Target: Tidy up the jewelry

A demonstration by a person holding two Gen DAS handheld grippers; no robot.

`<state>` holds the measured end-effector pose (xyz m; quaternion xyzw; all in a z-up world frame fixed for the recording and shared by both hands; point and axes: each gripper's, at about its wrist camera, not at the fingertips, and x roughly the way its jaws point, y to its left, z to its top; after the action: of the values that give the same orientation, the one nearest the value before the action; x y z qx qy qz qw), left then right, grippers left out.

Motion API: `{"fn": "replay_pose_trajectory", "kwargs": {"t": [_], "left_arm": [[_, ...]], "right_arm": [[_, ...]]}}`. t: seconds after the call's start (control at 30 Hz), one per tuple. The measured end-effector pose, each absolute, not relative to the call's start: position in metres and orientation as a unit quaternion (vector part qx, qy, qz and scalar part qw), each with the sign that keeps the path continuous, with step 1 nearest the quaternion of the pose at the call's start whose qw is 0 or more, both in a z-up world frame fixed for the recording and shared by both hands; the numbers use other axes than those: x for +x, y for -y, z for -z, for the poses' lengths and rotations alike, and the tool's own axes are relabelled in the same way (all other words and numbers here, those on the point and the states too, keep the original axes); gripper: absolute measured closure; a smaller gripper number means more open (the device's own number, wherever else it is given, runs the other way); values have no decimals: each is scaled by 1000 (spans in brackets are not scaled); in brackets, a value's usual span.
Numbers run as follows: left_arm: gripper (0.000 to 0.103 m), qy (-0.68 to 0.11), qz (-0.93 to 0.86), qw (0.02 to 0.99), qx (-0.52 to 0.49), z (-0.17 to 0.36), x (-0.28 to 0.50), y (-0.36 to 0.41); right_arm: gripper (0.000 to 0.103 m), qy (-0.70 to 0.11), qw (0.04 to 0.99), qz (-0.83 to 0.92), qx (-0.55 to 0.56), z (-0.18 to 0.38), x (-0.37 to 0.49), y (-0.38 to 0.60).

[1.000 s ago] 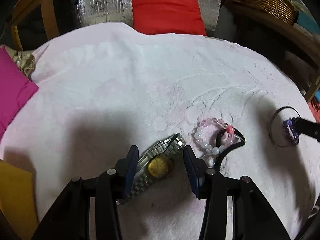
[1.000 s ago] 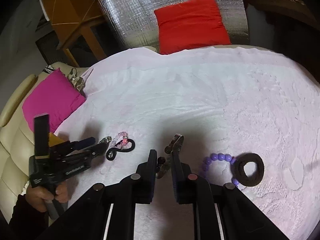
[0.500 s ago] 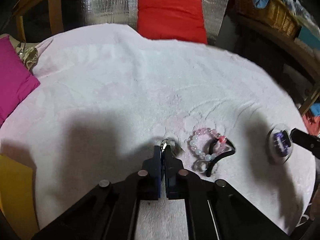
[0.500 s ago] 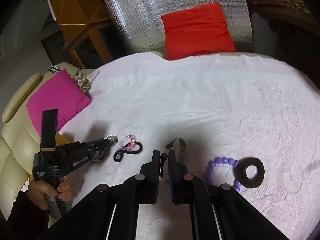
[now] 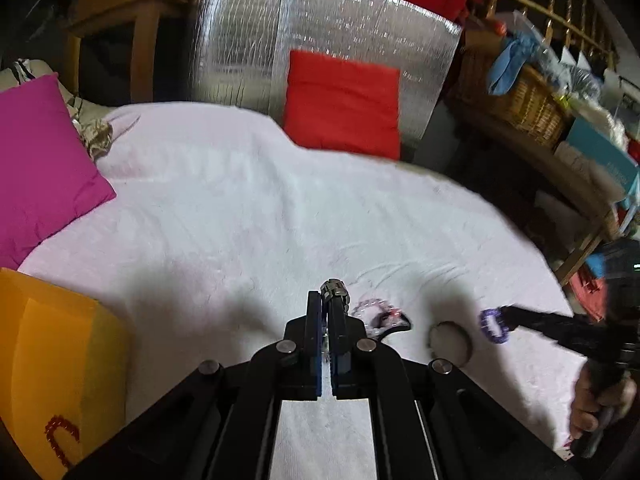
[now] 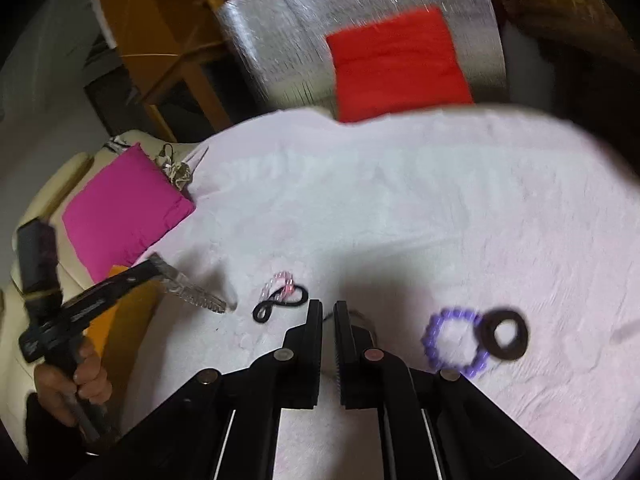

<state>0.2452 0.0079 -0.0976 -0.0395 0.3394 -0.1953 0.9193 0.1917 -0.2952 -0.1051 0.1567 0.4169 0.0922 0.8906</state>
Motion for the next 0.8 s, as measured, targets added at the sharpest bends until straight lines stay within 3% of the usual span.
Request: {"fn": "replay_pose_trajectory", "kwargs": {"t": [0.03, 0.1, 0.13, 0.17, 0.53, 0.6, 0.8], "left_arm": [[100, -333, 196, 922, -38, 94, 240, -9], [100, -322, 200, 925, -37, 87, 232, -10], [100, -320, 200, 925, -38, 86, 232, -10], [100, -320, 199, 925, -39, 85, 231, -11], [100, -325, 199, 923, -45, 82, 225, -18], [100, -324, 199, 924, -50, 79, 223, -23], [100, -302, 192, 932, -61, 55, 204, -42]], "right_arm": [[86, -424, 888, -88, 154, 108, 193, 295], [51, -438, 883, -93, 145, 116, 195, 290], [24, -436, 884, -95, 139, 118, 195, 286], [21, -427, 890, -97, 125, 119, 193, 281], [22, -463, 883, -70, -27, 172, 213, 238], [39, -453, 889, -63, -38, 171, 212, 235], [40, -445, 893, -58, -17, 159, 203, 238]]}}
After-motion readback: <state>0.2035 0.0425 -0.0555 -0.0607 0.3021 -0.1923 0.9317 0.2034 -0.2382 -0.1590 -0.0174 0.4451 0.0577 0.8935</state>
